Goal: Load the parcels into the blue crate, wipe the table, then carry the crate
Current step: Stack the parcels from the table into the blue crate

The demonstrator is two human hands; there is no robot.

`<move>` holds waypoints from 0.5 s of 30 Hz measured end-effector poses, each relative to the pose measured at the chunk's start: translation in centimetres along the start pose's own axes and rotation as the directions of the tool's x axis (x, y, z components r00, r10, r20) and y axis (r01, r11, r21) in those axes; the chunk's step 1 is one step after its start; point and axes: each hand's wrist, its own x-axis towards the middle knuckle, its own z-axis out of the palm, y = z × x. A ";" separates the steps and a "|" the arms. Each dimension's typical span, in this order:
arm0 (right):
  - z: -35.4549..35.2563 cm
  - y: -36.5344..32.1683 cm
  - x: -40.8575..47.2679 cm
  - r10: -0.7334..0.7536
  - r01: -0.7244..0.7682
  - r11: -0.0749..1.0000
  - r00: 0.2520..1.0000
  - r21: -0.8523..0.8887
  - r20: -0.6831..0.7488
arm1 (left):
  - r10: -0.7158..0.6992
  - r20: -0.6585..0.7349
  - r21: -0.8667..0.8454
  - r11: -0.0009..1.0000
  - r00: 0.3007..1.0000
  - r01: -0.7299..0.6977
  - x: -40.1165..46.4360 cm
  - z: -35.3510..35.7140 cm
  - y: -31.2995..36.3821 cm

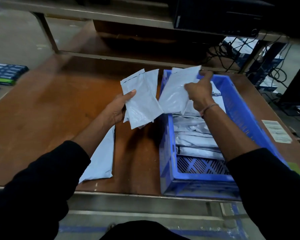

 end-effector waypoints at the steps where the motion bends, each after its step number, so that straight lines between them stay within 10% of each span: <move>1: -0.7 -0.2 0.2 -0.006 0.007 1.000 0.999 0.021 -0.044 | 0.007 -0.021 -0.015 1.000 1.000 -0.007 0.2 -0.1 -0.1; 8: -5.1 2.9 2.8 0.088 -0.070 0.994 0.969 0.086 -0.232 | 0.116 -0.077 -0.178 0.976 0.990 -0.128 1.2 -0.3 -0.3; 15: -5.5 5.9 0.1 0.308 -0.315 0.948 0.943 -0.040 -0.124 | 0.150 -0.046 -0.143 0.977 0.988 -0.155 1.3 0.3 -0.6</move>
